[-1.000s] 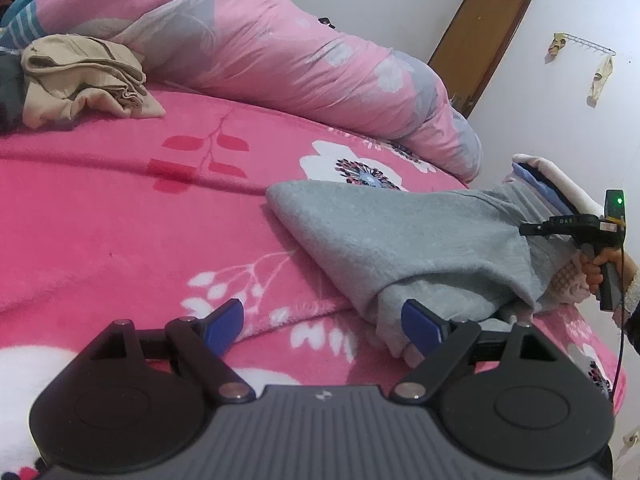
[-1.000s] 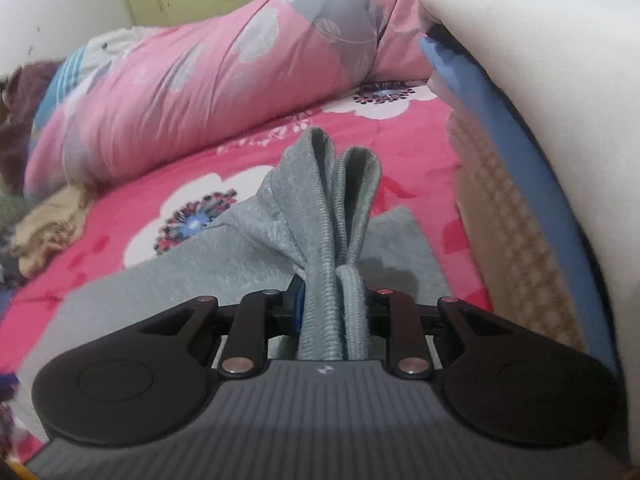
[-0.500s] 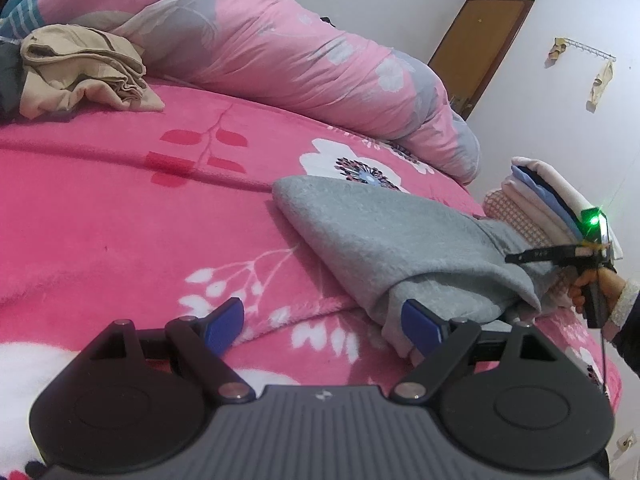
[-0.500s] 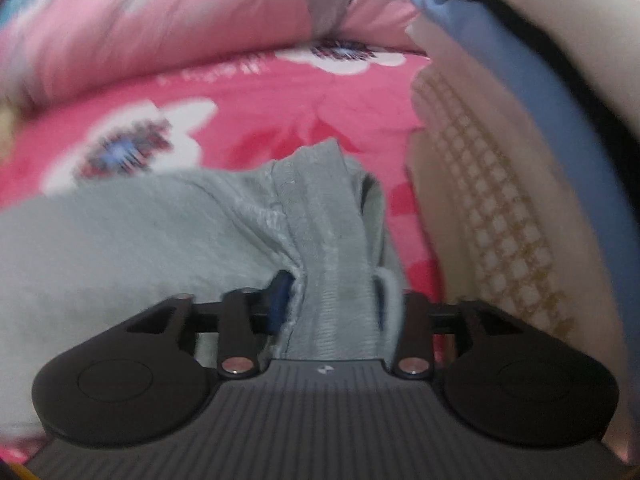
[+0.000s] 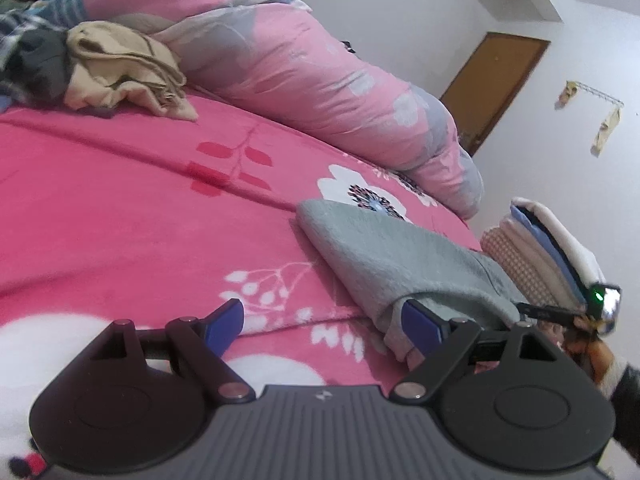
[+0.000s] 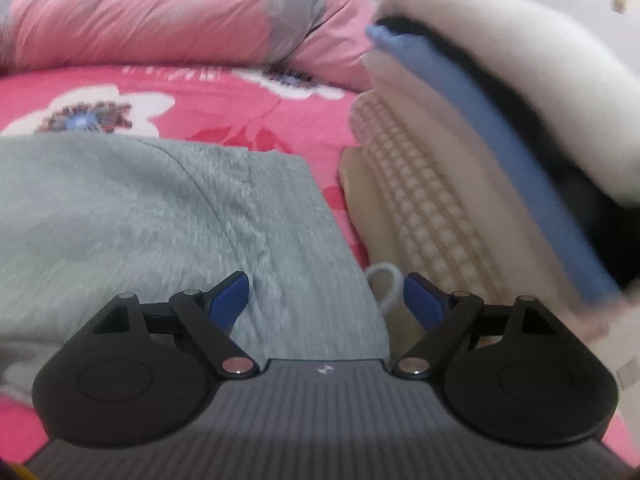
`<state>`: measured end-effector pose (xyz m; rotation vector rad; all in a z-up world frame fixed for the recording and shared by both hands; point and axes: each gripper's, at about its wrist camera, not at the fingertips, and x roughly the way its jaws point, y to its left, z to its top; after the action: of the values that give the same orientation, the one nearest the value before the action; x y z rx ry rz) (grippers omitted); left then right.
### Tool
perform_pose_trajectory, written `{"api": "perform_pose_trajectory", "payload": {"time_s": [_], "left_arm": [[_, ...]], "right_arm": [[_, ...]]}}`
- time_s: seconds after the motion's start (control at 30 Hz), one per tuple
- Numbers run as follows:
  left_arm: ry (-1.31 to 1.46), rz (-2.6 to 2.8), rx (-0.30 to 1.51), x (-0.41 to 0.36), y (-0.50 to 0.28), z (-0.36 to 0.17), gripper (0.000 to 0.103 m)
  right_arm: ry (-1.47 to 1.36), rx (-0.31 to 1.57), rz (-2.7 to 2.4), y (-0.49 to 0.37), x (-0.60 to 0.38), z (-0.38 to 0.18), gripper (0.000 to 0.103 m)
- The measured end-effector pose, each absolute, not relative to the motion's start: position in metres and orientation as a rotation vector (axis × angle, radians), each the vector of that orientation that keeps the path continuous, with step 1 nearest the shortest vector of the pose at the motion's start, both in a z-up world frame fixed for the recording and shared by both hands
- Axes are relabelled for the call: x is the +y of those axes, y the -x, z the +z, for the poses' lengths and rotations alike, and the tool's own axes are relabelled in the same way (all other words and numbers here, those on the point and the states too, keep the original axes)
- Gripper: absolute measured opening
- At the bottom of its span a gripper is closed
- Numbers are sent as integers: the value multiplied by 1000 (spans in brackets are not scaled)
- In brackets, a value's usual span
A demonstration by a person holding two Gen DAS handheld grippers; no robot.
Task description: Fold clothes
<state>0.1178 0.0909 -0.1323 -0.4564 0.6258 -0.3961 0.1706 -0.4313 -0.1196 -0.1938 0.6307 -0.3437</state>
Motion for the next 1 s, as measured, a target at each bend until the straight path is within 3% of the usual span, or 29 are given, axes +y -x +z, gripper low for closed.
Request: {"api": "perform_pose_trajectory", "payload": {"time_s": [0.2, 0.3, 0.6, 0.9, 1.0], "left_arm": [[524, -380, 644, 101, -119, -137, 86], [552, -377, 651, 101, -118, -137, 86], [650, -462, 741, 99, -159, -123, 78], [716, -484, 975, 73, -262, -149, 61], [734, -489, 1006, 63, -276, -161, 45]], "right_arm": [[148, 385, -142, -99, -374, -78, 85], [284, 306, 102, -76, -311, -67, 86], [614, 285, 531, -42, -162, -104, 87], [736, 264, 496, -68, -116, -126, 95], [789, 288, 429, -80, -112, -138, 94]]}}
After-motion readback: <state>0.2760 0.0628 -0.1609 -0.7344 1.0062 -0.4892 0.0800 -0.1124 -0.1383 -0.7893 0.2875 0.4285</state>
